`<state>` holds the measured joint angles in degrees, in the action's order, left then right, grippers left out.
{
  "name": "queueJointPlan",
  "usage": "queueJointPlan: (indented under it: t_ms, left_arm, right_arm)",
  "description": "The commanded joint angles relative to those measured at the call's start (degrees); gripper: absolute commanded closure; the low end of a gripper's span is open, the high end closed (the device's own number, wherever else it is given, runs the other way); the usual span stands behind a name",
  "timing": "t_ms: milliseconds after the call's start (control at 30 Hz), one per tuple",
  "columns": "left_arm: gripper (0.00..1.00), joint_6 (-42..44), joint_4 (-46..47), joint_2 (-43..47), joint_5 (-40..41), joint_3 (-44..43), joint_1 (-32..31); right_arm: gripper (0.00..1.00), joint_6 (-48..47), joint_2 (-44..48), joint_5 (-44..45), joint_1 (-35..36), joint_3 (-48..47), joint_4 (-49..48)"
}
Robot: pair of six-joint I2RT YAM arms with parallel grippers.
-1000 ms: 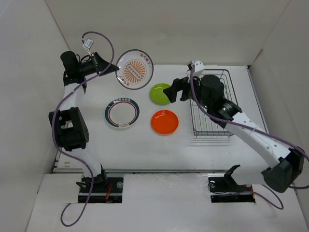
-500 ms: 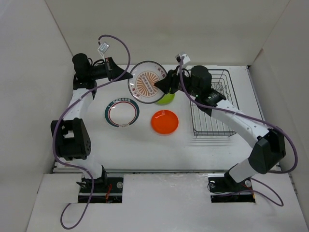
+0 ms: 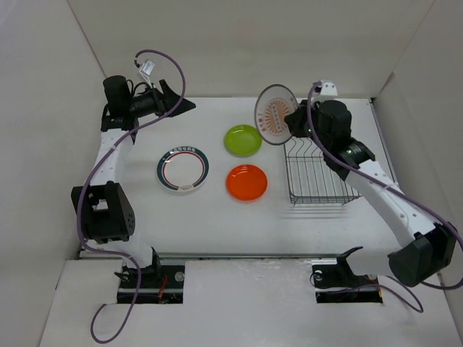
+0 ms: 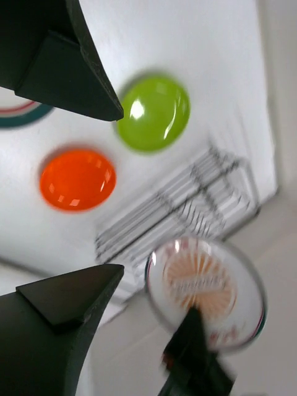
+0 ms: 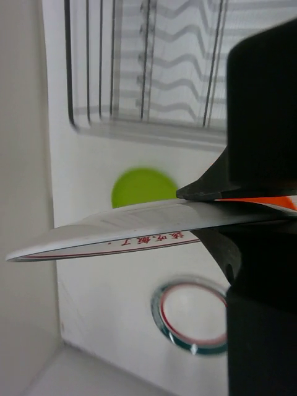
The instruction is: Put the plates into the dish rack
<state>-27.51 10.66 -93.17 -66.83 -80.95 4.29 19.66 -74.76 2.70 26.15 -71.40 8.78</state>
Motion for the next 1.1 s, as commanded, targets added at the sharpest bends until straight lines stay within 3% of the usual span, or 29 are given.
queueJointPlan:
  t_ms: [0, 67, 233, 300, 567, 1067]
  left_arm:
    - [0.00, 18.8, -21.0, 1.0, 23.4, -7.5, -1.7]
    - [0.00, 20.0, -22.7, 0.4, 30.2, -8.2, -2.2]
    - [0.00, 20.6, -27.1, -0.8, 46.2, -11.2, -2.7]
    - [0.00, 20.6, -27.7, -0.8, 48.6, -11.9, -2.7]
    - [0.00, 21.2, -28.2, 0.4, 52.0, -12.4, -2.7]
    - [0.00, 21.7, -29.3, 0.4, 52.5, -12.4, -2.7]
  right_arm:
    - [1.00, -4.5, 2.3, 17.9, -2.0, -3.8, 9.8]
    - [1.00, -5.1, 1.6, 22.6, -3.7, -4.3, 12.2]
    - [1.00, -7.7, -1.4, 24.9, -6.5, -5.5, 13.4]
    - [1.00, -8.5, -2.2, 24.9, -7.3, -6.0, 13.4]
    - [1.00, -12.4, -8.1, 23.2, -10.1, -8.8, 12.8]
    - [1.00, -11.4, -13.2, 16.9, -12.3, -9.0, 9.9]
